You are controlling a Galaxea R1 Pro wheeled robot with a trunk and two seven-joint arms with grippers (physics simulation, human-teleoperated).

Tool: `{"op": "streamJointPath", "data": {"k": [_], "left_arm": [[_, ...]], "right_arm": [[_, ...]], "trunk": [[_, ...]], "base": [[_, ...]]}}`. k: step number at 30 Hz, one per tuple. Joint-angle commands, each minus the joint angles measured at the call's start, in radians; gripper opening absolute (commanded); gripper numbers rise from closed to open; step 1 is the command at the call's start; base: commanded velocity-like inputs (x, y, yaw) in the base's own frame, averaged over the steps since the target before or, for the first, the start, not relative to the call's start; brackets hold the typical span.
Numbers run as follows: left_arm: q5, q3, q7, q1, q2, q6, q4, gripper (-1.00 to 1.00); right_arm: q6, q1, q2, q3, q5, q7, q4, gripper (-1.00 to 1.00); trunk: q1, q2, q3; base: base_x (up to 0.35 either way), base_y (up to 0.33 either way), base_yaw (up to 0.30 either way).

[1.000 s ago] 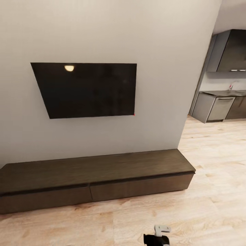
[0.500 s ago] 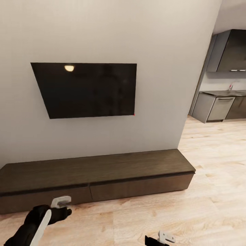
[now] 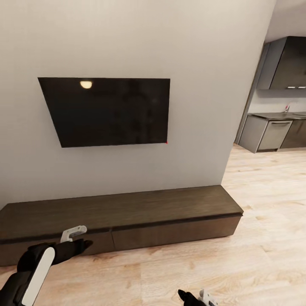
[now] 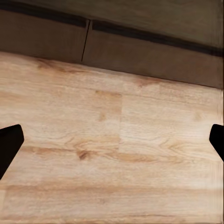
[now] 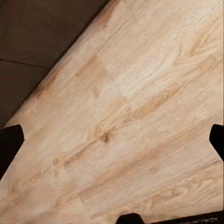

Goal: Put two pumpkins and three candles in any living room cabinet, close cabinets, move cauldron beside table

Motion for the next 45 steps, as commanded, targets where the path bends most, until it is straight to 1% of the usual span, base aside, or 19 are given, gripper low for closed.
{"op": "streamJointPath", "data": {"k": [1,3,5,6,7,8,12,16,19,20,21,22,24,25,28,35,41,44,45], "left_arm": [[0.015,0.0,0.009,-0.001,0.0,0.004,-0.001,1.0],[0.032,-0.002,0.009,-0.001,0.0,0.005,-0.002,1.0],[0.045,-0.003,0.009,-0.001,0.0,0.006,-0.003,1.0],[0.059,-0.003,0.009,-0.001,0.0,0.006,-0.003,1.0],[0.065,-0.003,0.009,-0.001,0.001,0.006,-0.003,1.0],[0.089,-0.003,0.009,-0.001,0.001,0.006,-0.003,1.0],[0.156,-0.005,0.009,-0.002,0.001,0.006,-0.002,1.0],[0.173,-0.005,0.009,-0.002,0.002,0.006,-0.001,1.0],[0.177,-0.004,0.009,-0.002,0.009,0.006,0.001,1.0],[0.198,-0.004,0.009,-0.002,0.017,0.006,0.002,1.0],[0.205,-0.004,0.009,-0.002,0.019,0.006,0.002,1.0],[0.239,-0.006,0.009,-0.002,0.034,0.006,0.005,1.0],[0.259,-0.008,0.009,-0.002,0.051,0.006,0.008,1.0],[0.28,-0.01,0.009,-0.002,0.067,0.006,0.009,1.0],[0.314,-0.012,0.009,-0.002,0.084,0.006,0.01,1.0],[0.331,-0.012,0.009,-0.002,0.092,0.006,0.011,1.0],[0.332,-0.012,0.009,-0.002,0.093,0.006,0.012,1.0],[0.332,-0.013,0.009,-0.002,0.095,0.006,0.012,1.0],[0.333,-0.018,0.009,-0.002,0.105,0.007,0.013,1.0]], "right_arm": [[0.027,0.0,-0.005,0.006,-0.024,0.023,-0.002,1.0],[0.087,0.0,-0.015,0.006,-0.054,0.106,-0.003,1.0],[0.095,0.0,-0.017,0.005,-0.066,0.161,-0.004,1.0],[0.082,0.0,-0.018,0.005,-0.071,0.182,-0.004,1.0],[0.076,0.0,-0.018,0.005,-0.071,0.186,-0.004,1.0],[0.052,0.0,-0.017,0.006,-0.073,0.195,-0.004,1.0],[-0.007,0.0,-0.017,0.006,-0.074,0.201,-0.004,1.0],[-0.017,0.0,-0.018,0.005,-0.077,0.202,-0.004,1.0],[-0.019,0.0,-0.02,0.005,-0.096,0.202,-0.004,1.0],[-0.021,0.0,-0.02,0.006,-0.115,0.202,-0.004,1.0],[-0.021,0.0,-0.019,0.006,-0.116,0.202,-0.004,1.0],[-0.025,0.0,-0.018,0.005,-0.12,0.202,-0.004,1.0],[-0.036,0.0,-0.017,0.005,-0.121,0.202,-0.004,1.0],[-0.059,0.0,-0.015,0.005,-0.121,0.201,0.0,1.0],[-0.108,0.0,-0.011,0.005,-0.122,0.196,0.004,1.0],[-0.149,0.0,-0.013,0.006,-0.123,0.192,0.009,1.0],[-0.281,0.0,-0.01,0.009,-0.123,0.182,0.011,1.0],[-0.31,0.0,-0.009,0.011,-0.125,0.191,0.011,1.0],[-0.314,0.0,-0.008,0.011,-0.126,0.193,0.011,1.0]], "trunk": [[0.0,-0.001,-0.001],[0.0,-0.001,-0.001],[0.008,-0.015,-0.007],[0.012,-0.022,-0.011],[0.015,-0.029,-0.014],[0.019,-0.036,-0.017],[0.035,-0.064,-0.029],[0.05,-0.092,-0.042],[0.061,-0.113,-0.051],[0.065,-0.12,-0.054],[0.069,-0.127,-0.058],[0.073,-0.134,-0.061],[0.081,-0.148,-0.067],[0.084,-0.155,-0.07],[0.096,-0.176,-0.08],[0.123,-0.225,-0.101],[0.146,-0.267,-0.12],[0.157,-0.288,-0.13],[0.161,-0.295,-0.133]], "base": [[0.0,0.0,0.0],[0.0,0.0,0.0],[0.0,0.0,0.0],[0.0,0.0,0.0],[0.0,0.0,0.0],[0.0,0.0,0.0],[0.0,0.0,0.0],[0.0,0.0,0.0],[0.0,0.0,0.0],[0.0,0.0,0.0],[0.0,0.0,0.0],[0.0,0.0,0.0],[0.0,0.0,0.0],[0.0,0.0,0.0],[0.0,0.0,0.0],[0.0,0.0,0.0],[0.0,0.0,0.0],[0.0,0.0,0.0],[0.0,0.0,0.0]]}}
